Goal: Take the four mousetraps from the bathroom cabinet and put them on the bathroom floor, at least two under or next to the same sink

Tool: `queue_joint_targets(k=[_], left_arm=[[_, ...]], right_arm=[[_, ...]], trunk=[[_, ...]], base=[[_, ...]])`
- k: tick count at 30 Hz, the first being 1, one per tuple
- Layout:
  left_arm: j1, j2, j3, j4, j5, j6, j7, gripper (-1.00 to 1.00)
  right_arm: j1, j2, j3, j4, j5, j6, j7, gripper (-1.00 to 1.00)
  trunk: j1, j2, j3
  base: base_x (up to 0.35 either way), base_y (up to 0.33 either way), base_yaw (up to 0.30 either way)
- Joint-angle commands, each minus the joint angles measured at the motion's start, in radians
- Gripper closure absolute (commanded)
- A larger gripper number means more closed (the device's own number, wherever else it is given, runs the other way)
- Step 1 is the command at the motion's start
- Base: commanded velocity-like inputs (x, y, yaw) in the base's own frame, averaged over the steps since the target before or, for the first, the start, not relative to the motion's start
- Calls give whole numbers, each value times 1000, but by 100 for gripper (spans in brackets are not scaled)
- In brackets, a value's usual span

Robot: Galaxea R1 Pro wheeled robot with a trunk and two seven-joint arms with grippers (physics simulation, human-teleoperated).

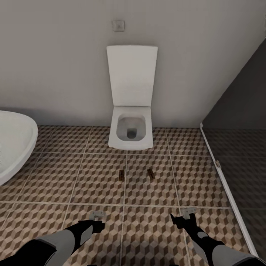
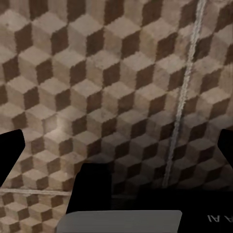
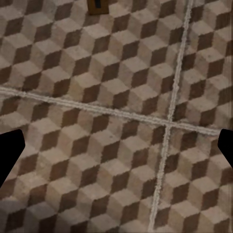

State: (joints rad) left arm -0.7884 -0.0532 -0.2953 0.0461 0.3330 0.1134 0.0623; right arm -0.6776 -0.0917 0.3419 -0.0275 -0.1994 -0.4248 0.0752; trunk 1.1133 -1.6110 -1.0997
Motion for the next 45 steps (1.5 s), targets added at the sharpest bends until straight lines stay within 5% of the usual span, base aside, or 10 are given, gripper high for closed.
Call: queue_joint_targets(k=[1,45], left_arm=[[-1,0,-8,1,9,2,2,-100],[21,10,-8,3,9,-42,2,-100]], right_arm=[[0,0,3,2,-11,-3,8,-100],[25,1,3,5,-11,-52,5,-100]], trunk=[[-4,7,4],[-173,315,212]], base=[[0,0,0],[0,0,0]])
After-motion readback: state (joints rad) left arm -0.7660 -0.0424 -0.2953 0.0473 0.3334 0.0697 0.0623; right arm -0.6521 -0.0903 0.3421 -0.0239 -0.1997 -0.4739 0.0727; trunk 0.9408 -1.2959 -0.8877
